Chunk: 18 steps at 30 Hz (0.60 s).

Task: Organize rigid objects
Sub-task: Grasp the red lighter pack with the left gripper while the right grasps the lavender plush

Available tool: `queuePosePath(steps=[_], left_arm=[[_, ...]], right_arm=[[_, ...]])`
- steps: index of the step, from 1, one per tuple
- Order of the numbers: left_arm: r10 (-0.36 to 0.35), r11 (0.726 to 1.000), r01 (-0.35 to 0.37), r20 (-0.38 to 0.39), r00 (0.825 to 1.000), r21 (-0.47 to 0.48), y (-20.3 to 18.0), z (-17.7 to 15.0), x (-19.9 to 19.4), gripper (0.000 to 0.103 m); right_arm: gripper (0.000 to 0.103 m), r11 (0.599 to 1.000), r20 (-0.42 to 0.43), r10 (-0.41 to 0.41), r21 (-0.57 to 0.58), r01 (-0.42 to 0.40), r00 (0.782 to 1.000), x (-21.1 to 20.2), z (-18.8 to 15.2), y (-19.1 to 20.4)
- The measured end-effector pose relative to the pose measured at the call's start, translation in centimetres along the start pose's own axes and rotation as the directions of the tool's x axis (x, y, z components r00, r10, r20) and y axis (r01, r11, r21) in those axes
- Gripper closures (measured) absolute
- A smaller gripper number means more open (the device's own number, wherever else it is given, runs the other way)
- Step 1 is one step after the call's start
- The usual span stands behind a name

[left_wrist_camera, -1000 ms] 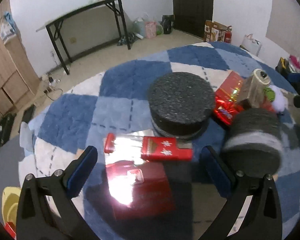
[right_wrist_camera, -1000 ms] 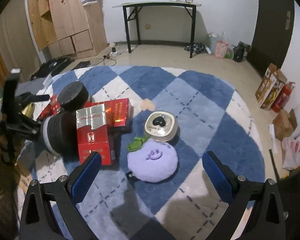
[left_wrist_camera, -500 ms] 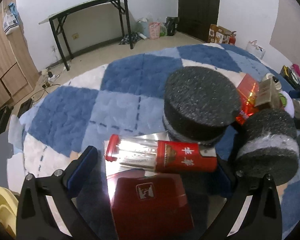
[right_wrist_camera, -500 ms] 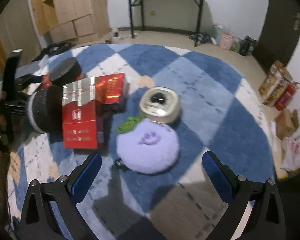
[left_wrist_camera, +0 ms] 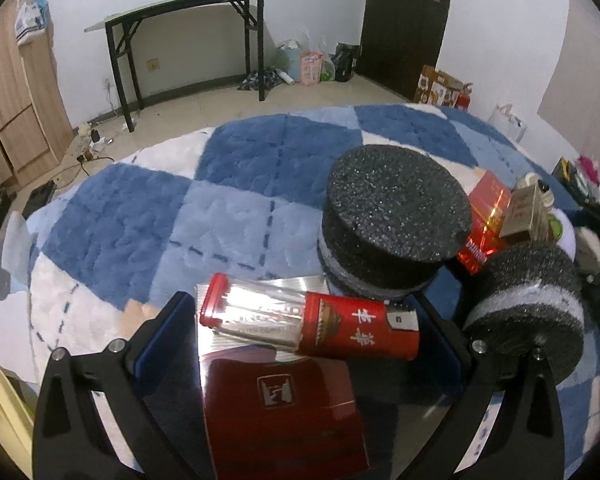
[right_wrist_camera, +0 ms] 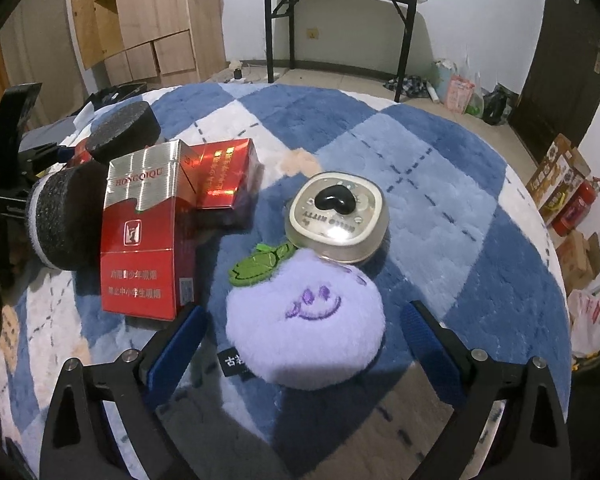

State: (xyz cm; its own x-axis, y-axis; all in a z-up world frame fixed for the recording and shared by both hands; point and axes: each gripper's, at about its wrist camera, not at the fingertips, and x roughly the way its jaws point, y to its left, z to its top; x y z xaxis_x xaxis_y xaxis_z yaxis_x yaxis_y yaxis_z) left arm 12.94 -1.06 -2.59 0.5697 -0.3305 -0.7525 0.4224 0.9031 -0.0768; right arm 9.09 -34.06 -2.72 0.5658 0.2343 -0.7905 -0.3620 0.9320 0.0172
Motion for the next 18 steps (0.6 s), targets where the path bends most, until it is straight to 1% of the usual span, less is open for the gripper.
queuePosePath(steps=[2,3,4,5,6,9,11,13,16,18], left_arm=[[0.003,1.0,-0.003,0.007,1.0,-0.018,0.3,0.1,-0.2,0.008],[0.013,1.0,-0.013,0.011,1.0,-0.027,0.4,0.1,-0.3,0.014],[0.019,0.999,-0.019,0.007,1.0,-0.033,0.6,0.2,-0.3,0.019],[0.024,0.999,-0.024,0.002,1.0,-0.033,0.6,0.1,-0.3,0.021],[0.028,0.999,-0.028,0.001,1.0,-0.028,0.7,0.1,-0.3,0.021],[0.028,0.999,-0.028,0.003,1.0,-0.028,0.6,0.1,-0.3,0.021],[0.028,0.999,-0.028,0.003,1.0,-0.03,0.7,0.0,-0.4,0.021],[0.035,0.998,-0.035,0.013,0.999,-0.049,1.0,0.1,-0.8,0.021],[0.046,0.996,-0.043,0.032,0.998,-0.078,1.8,0.3,-1.6,0.021],[0.043,0.995,-0.04,0.027,0.999,-0.086,2.3,0.4,-2.0,0.021]], right_arm=[[0.011,1.0,0.001,-0.005,-0.012,0.005,1.0,0.2,0.0,0.1],[0.013,1.0,0.0,-0.008,-0.02,0.008,1.0,0.3,0.0,0.3],[0.017,1.0,0.002,-0.007,-0.027,0.007,1.0,0.2,0.0,0.4],[0.02,1.0,0.003,-0.001,-0.029,0.001,1.0,0.2,0.0,0.4],[0.021,1.0,0.002,0.001,-0.028,-0.001,1.0,0.2,0.1,0.4],[0.031,1.0,0.009,0.009,-0.022,-0.009,1.0,0.2,0.1,0.2],[0.042,1.0,0.017,0.008,-0.007,-0.008,1.0,0.0,0.2,-0.1],[0.043,1.0,0.021,0.022,0.008,-0.022,1.0,-0.2,0.1,-0.4],[0.046,1.0,0.026,0.018,0.002,-0.018,1.0,-0.2,0.1,-0.4],[0.047,1.0,0.046,0.016,0.006,-0.016,0.999,-0.6,0.2,-0.4]])
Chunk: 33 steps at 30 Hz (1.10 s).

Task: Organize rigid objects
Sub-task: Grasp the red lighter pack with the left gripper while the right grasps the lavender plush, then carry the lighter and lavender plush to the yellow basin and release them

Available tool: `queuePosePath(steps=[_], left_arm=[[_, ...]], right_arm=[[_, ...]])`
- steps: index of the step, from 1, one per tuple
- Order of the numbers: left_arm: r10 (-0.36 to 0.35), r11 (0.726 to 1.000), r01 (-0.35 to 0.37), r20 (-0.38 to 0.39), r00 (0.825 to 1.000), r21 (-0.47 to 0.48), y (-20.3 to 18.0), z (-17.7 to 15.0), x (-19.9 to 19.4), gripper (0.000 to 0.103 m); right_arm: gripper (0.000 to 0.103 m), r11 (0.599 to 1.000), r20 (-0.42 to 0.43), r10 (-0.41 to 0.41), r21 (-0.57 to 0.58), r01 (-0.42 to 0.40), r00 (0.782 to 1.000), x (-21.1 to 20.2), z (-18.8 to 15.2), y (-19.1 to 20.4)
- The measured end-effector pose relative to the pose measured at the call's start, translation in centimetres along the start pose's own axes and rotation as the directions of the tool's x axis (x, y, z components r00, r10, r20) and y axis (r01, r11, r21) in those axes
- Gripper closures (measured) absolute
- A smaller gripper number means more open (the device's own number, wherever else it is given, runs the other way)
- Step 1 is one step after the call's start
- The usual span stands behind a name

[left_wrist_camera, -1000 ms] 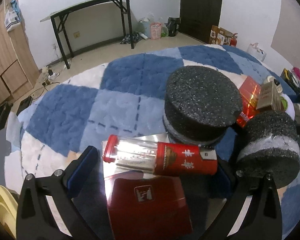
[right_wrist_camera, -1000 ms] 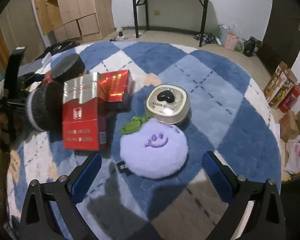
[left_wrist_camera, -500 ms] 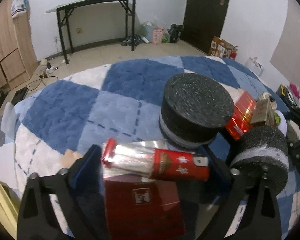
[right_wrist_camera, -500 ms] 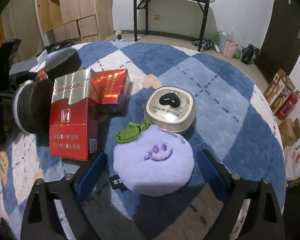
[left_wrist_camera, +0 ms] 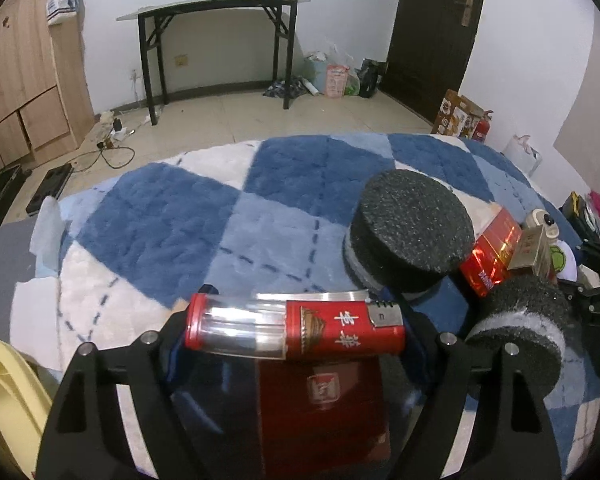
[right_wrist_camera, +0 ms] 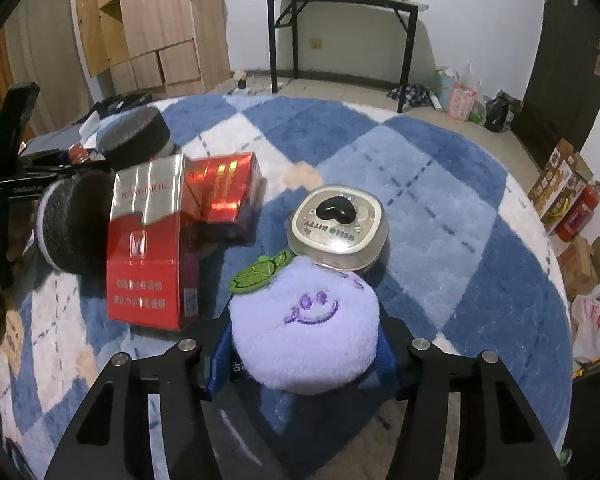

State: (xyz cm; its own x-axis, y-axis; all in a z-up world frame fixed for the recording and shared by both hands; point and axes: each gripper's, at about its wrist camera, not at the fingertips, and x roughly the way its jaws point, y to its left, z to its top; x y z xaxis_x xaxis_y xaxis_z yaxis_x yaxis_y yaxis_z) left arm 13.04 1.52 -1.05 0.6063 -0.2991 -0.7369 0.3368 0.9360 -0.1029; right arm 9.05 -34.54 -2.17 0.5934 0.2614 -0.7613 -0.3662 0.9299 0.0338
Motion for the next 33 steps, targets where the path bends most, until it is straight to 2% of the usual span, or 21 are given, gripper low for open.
queuePosePath(steps=[4,11,16,19,22,25,27,29,33], left_arm=[[0.031,0.999,-0.031,0.01,0.999,-0.024,0.8,0.3,-0.9,0.021],[0.046,0.998,-0.042,0.088,0.995,-0.047,1.3,1.2,-4.5,0.021],[0.109,0.993,-0.103,0.126,0.986,-0.053,2.1,1.6,-6.9,0.021],[0.21,0.977,-0.203,0.131,0.969,-0.065,4.0,1.3,-9.5,0.021],[0.307,0.947,-0.288,0.131,0.943,-0.145,7.6,0.5,-12.9,0.021],[0.414,0.894,-0.387,0.089,0.906,-0.226,11.0,-1.0,-15.6,0.021],[0.449,0.872,-0.426,0.048,0.892,-0.241,13.0,-2.4,-17.1,0.021],[0.45,0.866,-0.426,0.037,0.892,-0.262,14.5,-3.8,-18.5,0.021],[0.498,0.801,-0.448,0.025,0.867,-0.397,18.1,-6.1,-21.3,0.021]], right_arm=[[0.047,1.0,0.007,-0.004,-0.006,0.004,1.0,-0.7,0.0,-0.1],[0.047,1.0,0.024,-0.022,-0.009,0.022,0.999,-2.9,0.4,-0.4],[0.047,0.999,0.154,0.041,0.03,-0.046,0.987,-6.5,1.2,-0.3],[0.047,0.996,0.22,0.084,0.002,-0.087,0.972,-8.6,1.8,1.3],[0.047,0.987,0.265,0.154,-0.079,-0.138,0.952,-10.0,2.9,5.3],[0.047,0.97,0.256,0.203,-0.183,-0.159,0.945,-9.9,3.7,10.2],[0.047,0.944,0.227,0.263,-0.262,-0.201,0.938,-9.4,4.6,14.4],[0.047,0.893,0.181,0.353,-0.359,-0.272,0.918,-8.7,5.9,18.8],[0.047,0.762,0.069,0.437,-0.559,-0.328,0.897,-6.2,9.0,28.1]])
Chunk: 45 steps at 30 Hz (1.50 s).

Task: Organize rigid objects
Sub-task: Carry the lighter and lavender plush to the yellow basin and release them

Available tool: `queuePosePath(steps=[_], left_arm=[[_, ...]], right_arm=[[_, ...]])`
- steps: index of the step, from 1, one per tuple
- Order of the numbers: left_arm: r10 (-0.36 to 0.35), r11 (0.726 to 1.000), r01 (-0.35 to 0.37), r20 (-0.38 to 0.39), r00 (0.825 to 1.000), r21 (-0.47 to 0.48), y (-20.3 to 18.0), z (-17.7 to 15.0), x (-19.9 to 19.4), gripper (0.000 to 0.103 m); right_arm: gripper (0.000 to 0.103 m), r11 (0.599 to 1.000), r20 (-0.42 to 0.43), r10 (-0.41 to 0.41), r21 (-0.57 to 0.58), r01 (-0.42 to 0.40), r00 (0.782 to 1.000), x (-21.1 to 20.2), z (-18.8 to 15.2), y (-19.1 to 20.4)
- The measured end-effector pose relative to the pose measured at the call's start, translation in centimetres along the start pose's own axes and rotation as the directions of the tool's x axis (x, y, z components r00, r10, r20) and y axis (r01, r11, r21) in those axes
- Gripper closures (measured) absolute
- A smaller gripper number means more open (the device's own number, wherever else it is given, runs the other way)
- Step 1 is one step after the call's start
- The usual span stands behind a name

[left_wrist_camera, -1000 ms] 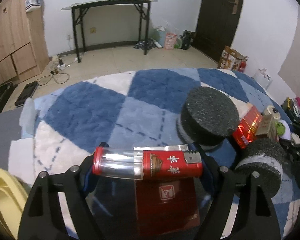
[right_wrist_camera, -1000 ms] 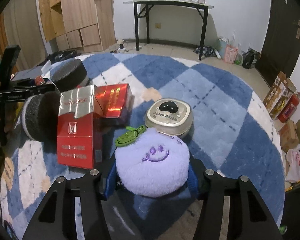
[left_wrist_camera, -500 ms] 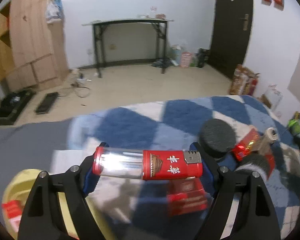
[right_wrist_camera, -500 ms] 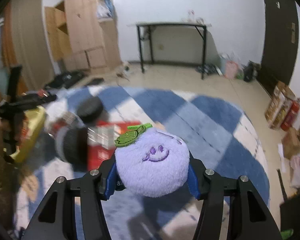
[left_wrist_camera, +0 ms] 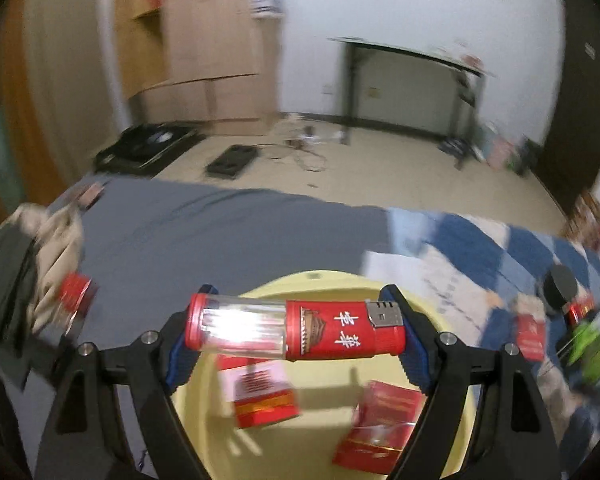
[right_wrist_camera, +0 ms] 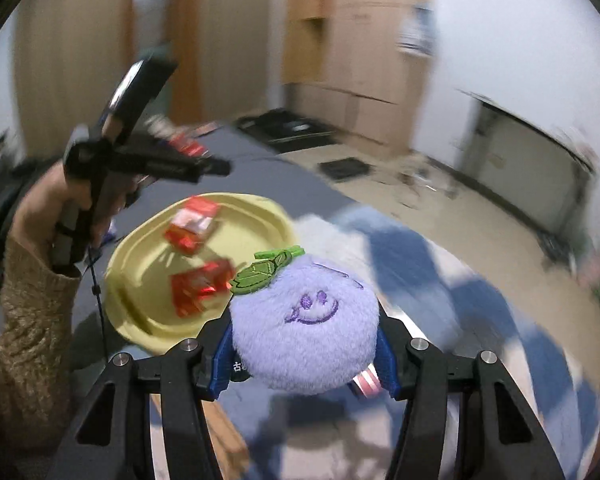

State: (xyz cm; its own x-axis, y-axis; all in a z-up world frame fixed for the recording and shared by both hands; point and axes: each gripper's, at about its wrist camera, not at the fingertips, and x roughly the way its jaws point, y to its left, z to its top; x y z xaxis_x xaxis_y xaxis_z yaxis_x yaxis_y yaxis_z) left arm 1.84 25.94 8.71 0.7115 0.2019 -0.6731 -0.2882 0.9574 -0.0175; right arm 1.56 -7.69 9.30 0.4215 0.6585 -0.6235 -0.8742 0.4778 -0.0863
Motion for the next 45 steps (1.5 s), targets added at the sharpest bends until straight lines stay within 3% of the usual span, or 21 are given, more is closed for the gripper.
queuePosePath(steps=[5,7,12,24,29,34,39,41,45], left_arm=[[-0.105,0.991,0.097,-0.084,0.991,-0.097,1.0,-1.0,4.6,0.021],[-0.079,0.995,0.068,-0.169,0.983,-0.067,-0.1,-1.7,6.8,0.021],[-0.094,0.993,0.076,-0.21,0.973,-0.089,-0.5,-2.3,9.0,0.021],[-0.066,0.998,0.062,-0.323,0.944,-0.021,-2.5,-3.6,12.5,0.021],[-0.046,0.999,0.047,-0.322,0.946,-0.006,-2.7,-3.7,12.6,0.021],[-0.037,0.999,0.047,-0.353,0.935,0.021,-3.3,-3.9,13.1,0.019],[-0.025,1.0,0.02,-0.316,0.948,-0.021,-2.2,-3.0,11.8,0.01],[-0.01,1.0,0.002,-0.255,0.967,-0.03,-1.5,-2.2,9.5,0.005],[-0.009,0.997,0.001,-0.096,0.995,-0.08,-0.8,-0.3,4.2,0.0]], right_arm=[[0.047,0.986,-0.061,0.119,-0.108,-0.125,0.991,8.6,3.4,2.4],[0.047,0.981,-0.106,0.145,-0.115,-0.157,0.984,11.4,3.5,3.1],[0.047,0.973,-0.149,0.19,-0.101,-0.206,0.97,15.4,3.3,4.7],[0.047,0.968,-0.199,0.184,-0.133,-0.212,0.963,18.9,2.8,7.7],[0.047,0.966,-0.194,0.212,-0.108,-0.236,0.958,19.2,2.8,7.7],[0.045,0.965,-0.194,0.23,-0.083,-0.25,0.954,19.8,2.7,7.2],[0.04,0.963,-0.192,0.242,-0.07,-0.26,0.951,20.7,2.6,6.4],[0.024,0.964,-0.193,0.241,-0.067,-0.258,0.951,20.9,2.6,6.3],[0.009,0.974,-0.169,0.21,-0.053,-0.222,0.963,19.3,2.7,5.8]])
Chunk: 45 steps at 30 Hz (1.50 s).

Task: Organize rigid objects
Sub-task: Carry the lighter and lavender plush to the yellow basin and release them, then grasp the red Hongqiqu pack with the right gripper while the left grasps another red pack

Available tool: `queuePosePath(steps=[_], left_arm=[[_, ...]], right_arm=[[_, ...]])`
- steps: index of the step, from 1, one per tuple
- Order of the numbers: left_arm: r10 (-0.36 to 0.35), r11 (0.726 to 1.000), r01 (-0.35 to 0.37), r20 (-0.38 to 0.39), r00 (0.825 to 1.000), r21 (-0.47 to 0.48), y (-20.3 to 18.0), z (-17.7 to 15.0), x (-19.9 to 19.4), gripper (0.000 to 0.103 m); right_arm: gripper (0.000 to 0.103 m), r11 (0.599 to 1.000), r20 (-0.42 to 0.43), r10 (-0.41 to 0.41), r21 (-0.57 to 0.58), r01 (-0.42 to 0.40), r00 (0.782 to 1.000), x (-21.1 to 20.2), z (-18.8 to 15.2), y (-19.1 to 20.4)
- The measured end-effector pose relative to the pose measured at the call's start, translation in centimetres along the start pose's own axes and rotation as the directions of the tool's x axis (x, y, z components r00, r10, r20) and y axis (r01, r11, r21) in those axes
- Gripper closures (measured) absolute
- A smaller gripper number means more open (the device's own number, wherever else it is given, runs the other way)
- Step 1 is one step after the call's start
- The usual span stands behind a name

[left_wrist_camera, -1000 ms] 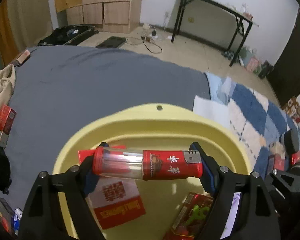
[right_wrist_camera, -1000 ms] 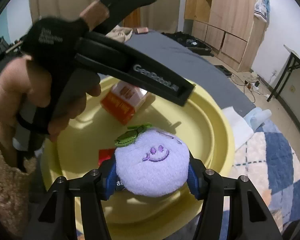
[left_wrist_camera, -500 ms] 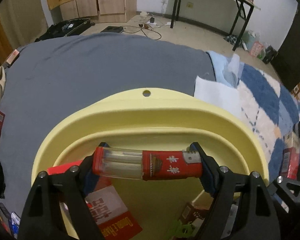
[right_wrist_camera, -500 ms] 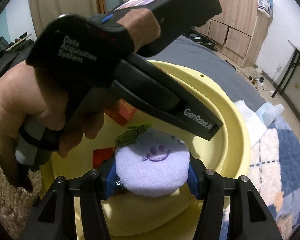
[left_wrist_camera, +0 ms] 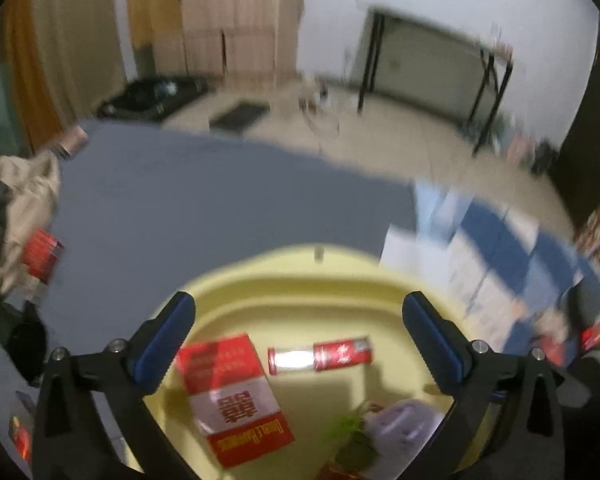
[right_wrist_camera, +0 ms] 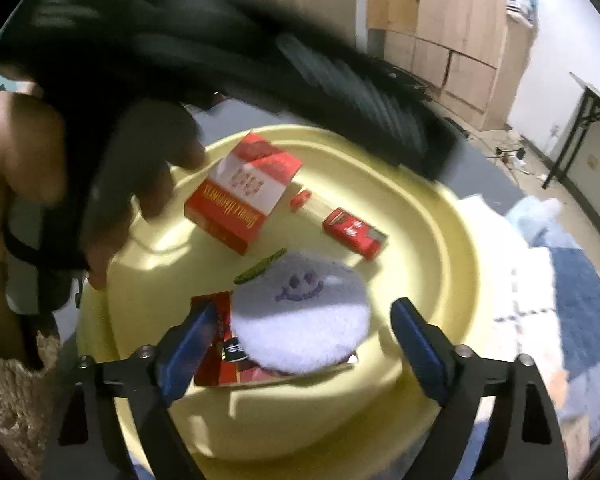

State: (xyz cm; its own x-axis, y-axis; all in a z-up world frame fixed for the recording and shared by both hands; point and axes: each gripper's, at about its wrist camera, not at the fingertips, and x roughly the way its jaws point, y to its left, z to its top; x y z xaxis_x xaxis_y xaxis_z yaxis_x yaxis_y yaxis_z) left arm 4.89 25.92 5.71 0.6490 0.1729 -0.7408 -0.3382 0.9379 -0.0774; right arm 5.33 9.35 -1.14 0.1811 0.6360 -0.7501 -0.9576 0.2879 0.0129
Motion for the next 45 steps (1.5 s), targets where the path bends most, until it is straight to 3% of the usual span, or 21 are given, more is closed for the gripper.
queuePosePath(steps=[3,5,8,10,12,16,21,25,29,35,40,45], left_arm=[[-0.031,0.999,0.034,0.12,0.992,-0.025,-0.8,0.7,-4.2,0.0],[-0.093,0.996,0.094,0.177,0.98,-0.001,-2.8,0.9,-6.3,0.0],[-0.203,0.979,0.192,0.215,0.955,0.072,-6.7,1.0,-7.7,0.0],[-0.29,0.956,0.273,0.201,0.936,0.11,-9.5,0.9,-7.6,0.0],[-0.338,0.936,0.315,0.149,0.929,0.158,-12.5,0.5,-6.3,0.0],[-0.295,0.907,0.273,0.022,0.955,0.321,-18.4,-1.3,-3.4,0.0],[-0.289,0.87,0.28,-0.041,0.956,0.406,-22.3,-3.1,-1.9,0.0],[-0.269,0.858,0.268,-0.061,0.961,0.439,-23.6,-4.0,-1.4,0.0],[-0.28,0.848,0.282,-0.072,0.957,0.449,-24.1,-4.4,-1.3,0.0],[-0.249,0.846,0.245,-0.055,0.967,0.473,-23.8,-4.5,-1.1,0.0],[-0.225,0.849,0.25,-0.108,0.968,0.465,-23.5,-4.6,0.5,0.0],[-0.242,0.836,0.305,-0.192,0.951,0.455,-24.5,-5.5,2.5,0.0]], right_arm=[[0.004,0.998,0.047,-0.063,0.032,0.061,0.997,-4.1,-0.6,-0.7],[0.003,0.991,0.083,-0.118,0.078,0.111,0.99,-8.3,-1.7,-1.5],[0.0,0.938,0.111,-0.31,0.197,0.285,0.944,-15.2,-4.2,-3.1],[0.0,0.852,0.112,-0.46,0.335,0.402,0.881,-20.6,-7.5,-4.9],[0.0,0.777,0.11,-0.545,0.44,0.451,0.831,-24.2,-11.0,-6.6],[0.0,0.696,0.037,-0.591,0.529,0.486,0.806,-27.1,-16.0,-10.0],[0.0,0.72,0.072,-0.556,0.539,0.437,0.828,-29.2,-18.4,-10.7],[0.0,0.712,0.045,-0.564,0.532,0.458,0.825,-30.2,-19.5,-11.5],[0.0,0.74,0.014,-0.526,0.501,0.449,0.85,-30.8,-18.9,-11.0],[0.0,0.755,-0.04,-0.497,0.473,0.454,0.867,-29.7,-18.6,-12.0],[0.001,0.767,-0.102,-0.465,0.45,0.458,0.879,-27.1,-19.2,-13.5],[0.002,0.778,-0.14,-0.432,0.441,0.447,0.891,-25.4,-19.7,-14.5]])
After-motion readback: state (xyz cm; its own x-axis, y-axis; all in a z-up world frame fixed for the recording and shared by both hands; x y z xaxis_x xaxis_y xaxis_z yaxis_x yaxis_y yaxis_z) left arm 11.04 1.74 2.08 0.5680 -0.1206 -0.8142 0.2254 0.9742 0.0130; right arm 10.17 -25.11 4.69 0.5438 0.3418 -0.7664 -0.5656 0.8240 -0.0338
